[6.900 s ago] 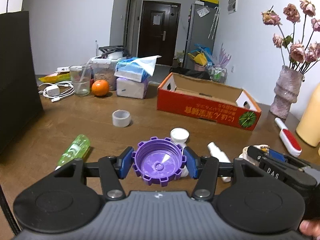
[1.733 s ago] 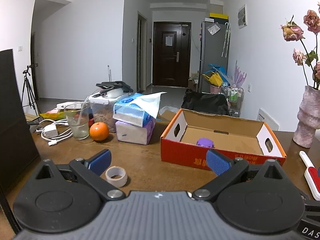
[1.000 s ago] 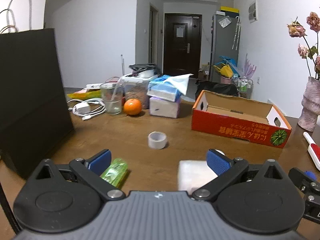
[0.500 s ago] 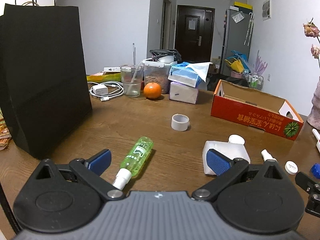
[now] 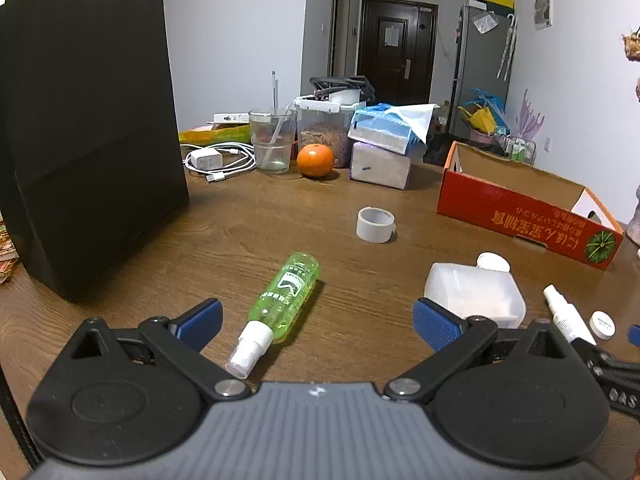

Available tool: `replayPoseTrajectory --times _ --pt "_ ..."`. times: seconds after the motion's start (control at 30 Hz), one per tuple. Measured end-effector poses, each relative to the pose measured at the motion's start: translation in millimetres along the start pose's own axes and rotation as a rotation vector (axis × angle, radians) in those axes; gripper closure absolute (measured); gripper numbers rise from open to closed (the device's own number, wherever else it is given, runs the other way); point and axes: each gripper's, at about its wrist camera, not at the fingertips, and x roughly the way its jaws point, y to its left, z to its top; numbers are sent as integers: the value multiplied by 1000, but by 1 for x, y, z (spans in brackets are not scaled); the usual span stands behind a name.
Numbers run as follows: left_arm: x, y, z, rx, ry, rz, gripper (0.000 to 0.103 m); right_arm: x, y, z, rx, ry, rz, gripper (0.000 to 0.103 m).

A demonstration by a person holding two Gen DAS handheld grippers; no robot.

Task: Organize rigid objects
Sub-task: 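Move the right tool to the white spray bottle and grasp it, then grasp the white plastic box with the left tool while the right tool holds the spray bottle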

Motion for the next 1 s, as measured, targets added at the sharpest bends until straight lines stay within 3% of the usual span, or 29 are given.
replayPoseTrajectory --times 0.2,0.23,0.27,0.3,0.5,1.0 --pt "5 -7 0 14 8 0 0 30 0 4 25 86 21 44" --pt "6 -9 1 17 9 -3 0 35 0 4 31 100 26 55" --pt "6 -11 1 19 9 -5 0 39 -1 4 40 116 30 72" --pt "6 -13 1 22 10 -6 0 40 -2 5 46 110 30 76" --pt "9 -30 1 49 8 -29 0 41 -5 5 60 96 27 76" --pt "32 -92 9 97 26 -64 0 13 -47 16 140 -79 36 76"
